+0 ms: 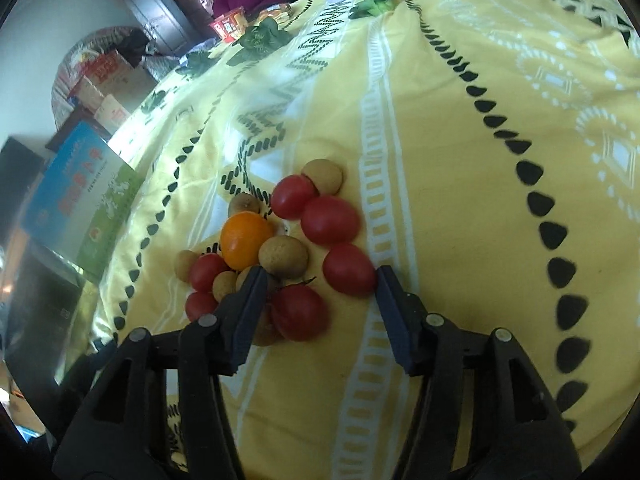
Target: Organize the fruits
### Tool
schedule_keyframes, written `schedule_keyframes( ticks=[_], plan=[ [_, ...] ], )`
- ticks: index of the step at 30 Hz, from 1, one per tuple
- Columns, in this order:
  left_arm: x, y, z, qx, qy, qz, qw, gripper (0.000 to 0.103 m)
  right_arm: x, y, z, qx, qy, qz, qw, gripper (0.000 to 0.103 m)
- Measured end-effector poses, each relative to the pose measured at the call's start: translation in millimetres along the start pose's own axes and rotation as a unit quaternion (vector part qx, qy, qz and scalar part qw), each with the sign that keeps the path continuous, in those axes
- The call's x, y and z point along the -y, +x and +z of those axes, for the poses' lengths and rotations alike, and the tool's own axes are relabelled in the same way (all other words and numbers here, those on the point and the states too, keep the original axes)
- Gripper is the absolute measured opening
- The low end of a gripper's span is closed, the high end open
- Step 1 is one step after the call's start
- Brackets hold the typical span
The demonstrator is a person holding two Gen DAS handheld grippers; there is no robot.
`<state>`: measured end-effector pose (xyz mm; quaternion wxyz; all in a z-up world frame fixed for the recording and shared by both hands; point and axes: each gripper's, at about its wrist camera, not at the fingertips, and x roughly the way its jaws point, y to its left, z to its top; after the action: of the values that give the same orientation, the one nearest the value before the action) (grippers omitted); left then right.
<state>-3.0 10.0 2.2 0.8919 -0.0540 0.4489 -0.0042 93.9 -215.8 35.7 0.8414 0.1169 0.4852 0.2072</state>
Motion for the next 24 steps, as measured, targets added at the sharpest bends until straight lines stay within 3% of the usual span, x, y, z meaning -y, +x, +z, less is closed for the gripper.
schedule_keyframes(
  ticks=[5,7,10,14,19,24],
  plan=[
    [-0.1,-0.1,0.2,0.0,-0.001,-0.001,1.0,0.103,-71.8,-9.8,-25.4,-0.049,-0.099,0.108,0.988,0.058],
    [-0.4,-0.7,-0.3,0.0,-0.001,-0.001,1.0,0.103,-77.8,-25.6,-33.5,-0.034,-0.108,0.107,0.988,0.058],
    [-0.5,-1.0,-0.1,0.001,-0.001,-0.002,1.0,0.103,-65.2,-47.4,-41.3,-0.002,-0.098,0.063,0.993,0.058],
    [-0.8,-2.0,-0.7,0.001,-0.003,-0.004,1.0,0.103,-48.9,-45.9,-41.7,-0.002,-0.095,0.014,0.995,0.059],
    [-1.0,-2.5,-0.8,0.001,-0.003,-0.004,1.0,0.103,-44.2,-32.6,-15.8,0.025,-0.125,-0.042,0.991,0.059],
    [-2.9,-4.6,-2.1,0.003,-0.005,-0.008,1.0,0.103,-35.7,5.3,4.7,-0.009,-0.148,-0.066,0.987,0.058]
  ],
)
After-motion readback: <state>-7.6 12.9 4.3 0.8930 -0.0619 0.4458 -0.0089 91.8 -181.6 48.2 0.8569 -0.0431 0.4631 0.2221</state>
